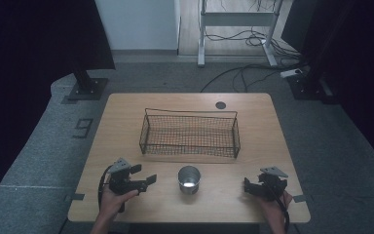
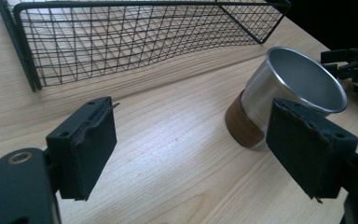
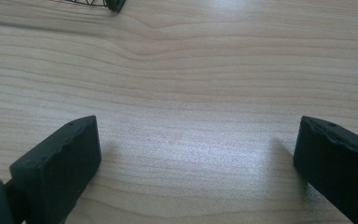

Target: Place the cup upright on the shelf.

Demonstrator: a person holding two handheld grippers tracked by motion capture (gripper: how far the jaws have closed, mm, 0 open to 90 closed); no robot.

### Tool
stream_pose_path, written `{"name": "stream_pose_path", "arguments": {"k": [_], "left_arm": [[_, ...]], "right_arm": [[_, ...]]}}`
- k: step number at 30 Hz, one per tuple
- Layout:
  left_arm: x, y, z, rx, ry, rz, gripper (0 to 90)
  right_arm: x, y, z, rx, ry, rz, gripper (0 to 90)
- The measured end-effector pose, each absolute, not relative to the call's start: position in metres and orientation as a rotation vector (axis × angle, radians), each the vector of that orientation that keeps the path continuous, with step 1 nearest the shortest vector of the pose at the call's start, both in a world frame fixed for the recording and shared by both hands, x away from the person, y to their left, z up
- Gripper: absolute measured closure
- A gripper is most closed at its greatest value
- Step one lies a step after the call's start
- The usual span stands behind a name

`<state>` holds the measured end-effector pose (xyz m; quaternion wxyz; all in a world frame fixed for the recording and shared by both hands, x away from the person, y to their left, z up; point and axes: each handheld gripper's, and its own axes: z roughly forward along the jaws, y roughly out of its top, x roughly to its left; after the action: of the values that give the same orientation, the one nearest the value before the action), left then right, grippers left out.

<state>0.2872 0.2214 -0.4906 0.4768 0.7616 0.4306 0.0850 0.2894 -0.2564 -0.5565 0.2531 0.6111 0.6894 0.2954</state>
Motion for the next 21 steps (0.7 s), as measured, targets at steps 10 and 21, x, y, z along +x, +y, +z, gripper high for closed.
{"name": "stream_pose_path", "arguments": {"k": [10, 21], "left_arm": [[0.285, 0.206, -0.486, 1.891, 1.0, 0.198, 16.3], [0.282, 0.194, -0.483, 1.892, 0.962, 0.152, 15.6]], "right_arm": [[0.29, -0.256, -0.556, 1.666, 1.87, 0.802, 0.7], [0.29, -0.256, -0.556, 1.666, 1.87, 0.802, 0.7]]}}
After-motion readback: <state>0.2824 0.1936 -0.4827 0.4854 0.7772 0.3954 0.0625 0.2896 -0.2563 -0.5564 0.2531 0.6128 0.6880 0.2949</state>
